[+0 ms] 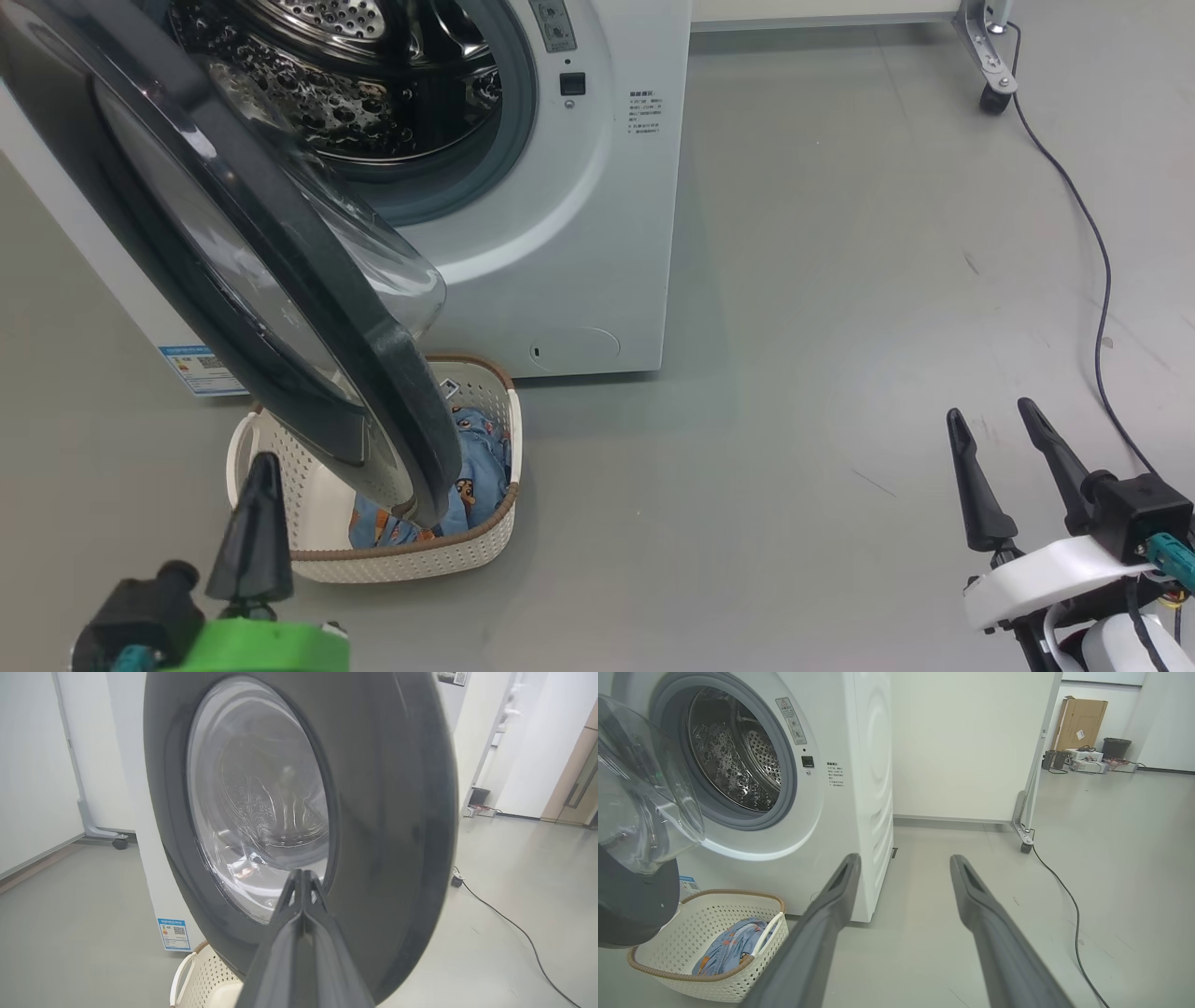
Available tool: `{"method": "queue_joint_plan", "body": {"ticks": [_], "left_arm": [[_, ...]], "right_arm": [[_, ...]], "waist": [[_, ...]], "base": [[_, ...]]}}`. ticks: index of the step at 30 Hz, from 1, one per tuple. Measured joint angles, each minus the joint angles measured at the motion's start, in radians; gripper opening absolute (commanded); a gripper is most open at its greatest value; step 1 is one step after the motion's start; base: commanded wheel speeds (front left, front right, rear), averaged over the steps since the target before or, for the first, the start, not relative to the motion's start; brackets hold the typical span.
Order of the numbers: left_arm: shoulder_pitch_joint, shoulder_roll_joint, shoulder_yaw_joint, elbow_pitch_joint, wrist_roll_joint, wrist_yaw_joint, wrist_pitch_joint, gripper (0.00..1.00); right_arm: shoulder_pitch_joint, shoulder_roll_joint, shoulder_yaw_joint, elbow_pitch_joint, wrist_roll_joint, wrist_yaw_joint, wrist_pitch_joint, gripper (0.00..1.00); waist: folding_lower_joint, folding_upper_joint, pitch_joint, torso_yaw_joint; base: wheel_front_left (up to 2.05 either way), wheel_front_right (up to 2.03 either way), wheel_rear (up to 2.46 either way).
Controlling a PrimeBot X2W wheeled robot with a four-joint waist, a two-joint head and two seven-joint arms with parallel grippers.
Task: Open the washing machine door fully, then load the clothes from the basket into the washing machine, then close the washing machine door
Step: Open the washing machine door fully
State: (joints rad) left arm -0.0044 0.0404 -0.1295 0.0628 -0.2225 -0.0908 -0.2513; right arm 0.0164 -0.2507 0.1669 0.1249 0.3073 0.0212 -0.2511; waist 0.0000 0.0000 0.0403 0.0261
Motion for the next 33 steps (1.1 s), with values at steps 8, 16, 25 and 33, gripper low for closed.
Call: {"method": "queue_joint_plan", "body": {"ticks": [8,16,25,33], "left_arm": [[-0.135,-0.002,0.063,-0.249,-0.012,0.032,-0.005,0.0],[-0.228,-0.003,-0.071,-0.393,0.03,0.012,-0.006,0.0],[-0.228,-0.002,-0.281,-0.38,-0.015,-0.004,-0.006,0.0],[-0.19,-0.001,-0.445,-0.291,-0.062,-0.004,-0.006,0.0]], "right_arm": [[0.004,0.008,-0.016,-0.001,-0.004,0.01,0.0,1.0],[0.014,0.022,-0.022,0.002,-0.017,0.018,0.0,1.0],[0.016,0.034,-0.013,0.018,-0.035,0.032,0.0,1.0],[0.022,0.04,-0.017,0.025,-0.035,0.041,0.0,1.0]], "waist": [[0.0,0.0,0.001,0.001],[0.0,0.0,-0.003,0.0],[0.0,0.0,-0.015,-0.011],[0.0,0.0,-0.012,-0.024]], "base": [[0.0,0.0,0.0],[0.0,0.0,0.0],[0.0,0.0,0.0],[0.0,0.0,0.0]]}}
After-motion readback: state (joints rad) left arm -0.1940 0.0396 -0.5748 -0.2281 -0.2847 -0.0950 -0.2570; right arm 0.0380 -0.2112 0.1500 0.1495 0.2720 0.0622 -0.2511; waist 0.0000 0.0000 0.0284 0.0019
